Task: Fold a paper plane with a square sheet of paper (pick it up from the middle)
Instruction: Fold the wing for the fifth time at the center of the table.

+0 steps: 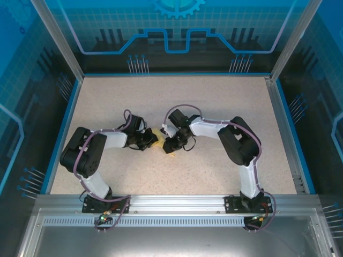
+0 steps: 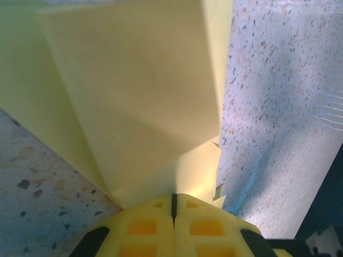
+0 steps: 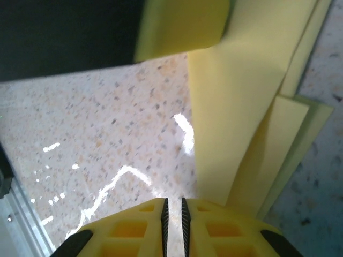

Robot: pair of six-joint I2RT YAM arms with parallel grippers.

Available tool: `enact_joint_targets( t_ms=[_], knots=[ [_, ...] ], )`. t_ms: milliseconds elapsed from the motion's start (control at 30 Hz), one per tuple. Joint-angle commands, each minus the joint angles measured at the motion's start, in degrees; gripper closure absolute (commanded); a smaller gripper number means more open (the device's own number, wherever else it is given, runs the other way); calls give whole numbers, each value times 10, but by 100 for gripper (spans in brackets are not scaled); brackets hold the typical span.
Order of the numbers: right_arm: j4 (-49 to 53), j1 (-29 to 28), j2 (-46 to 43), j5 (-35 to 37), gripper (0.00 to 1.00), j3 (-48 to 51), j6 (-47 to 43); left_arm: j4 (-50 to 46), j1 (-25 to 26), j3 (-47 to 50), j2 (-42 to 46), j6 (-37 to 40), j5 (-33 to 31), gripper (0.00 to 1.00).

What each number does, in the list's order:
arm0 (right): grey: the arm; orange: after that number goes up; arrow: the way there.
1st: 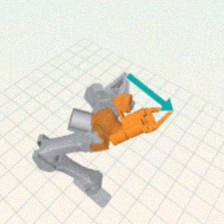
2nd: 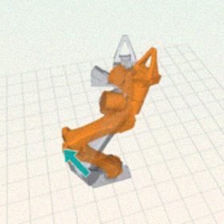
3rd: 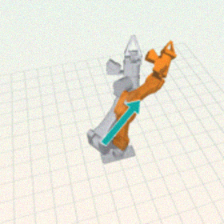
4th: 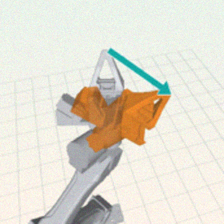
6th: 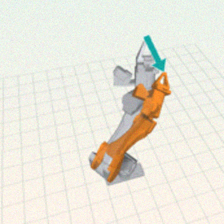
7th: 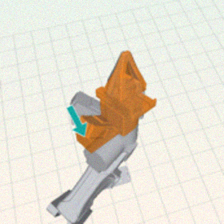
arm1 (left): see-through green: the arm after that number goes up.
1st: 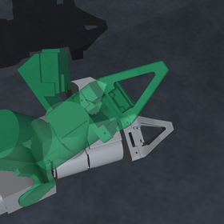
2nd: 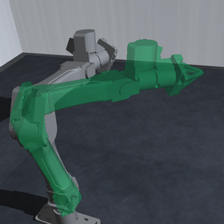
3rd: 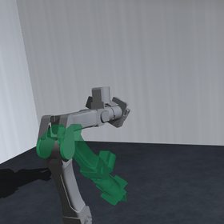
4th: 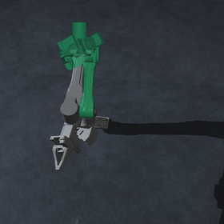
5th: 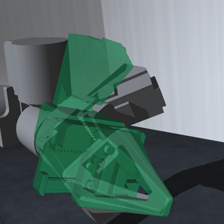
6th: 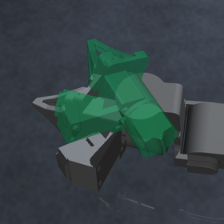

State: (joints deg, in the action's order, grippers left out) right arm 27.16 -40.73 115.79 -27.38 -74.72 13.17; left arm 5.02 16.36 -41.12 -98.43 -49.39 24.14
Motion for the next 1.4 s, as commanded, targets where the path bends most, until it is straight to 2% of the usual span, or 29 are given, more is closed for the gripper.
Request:
enact_joint_targets(
  t_ms=[0,100,233,567,800,1033,1233,1367],
  knots=[
    [12,5,-46,6,80,14,-6,-66,1,-1,-25,5,-54,94],
    [17,3,-46,49,78,15,1,-74,1,-5,-26,3,-55,94],
    [12,3,-37,70,76,21,11,-84,1,-10,-26,4,-56,93],
    [22,-3,-9,48,78,6,-8,-96,1,-17,-30,2,-59,93],
    [12,-9,-5,75,79,8,-20,-103,1,-20,-32,0,-61,93],
    [2,-20,-12,76,76,6,-35,-108,1,-25,-33,-1,-61,93],
    [0,-21,-8,96,83,9,-31,-109,1,-25,-32,-1,-60,93],
    [-18,-11,-13,61,89,24,-24,-112,1,-29,-22,5,-60,93]
  ],
)
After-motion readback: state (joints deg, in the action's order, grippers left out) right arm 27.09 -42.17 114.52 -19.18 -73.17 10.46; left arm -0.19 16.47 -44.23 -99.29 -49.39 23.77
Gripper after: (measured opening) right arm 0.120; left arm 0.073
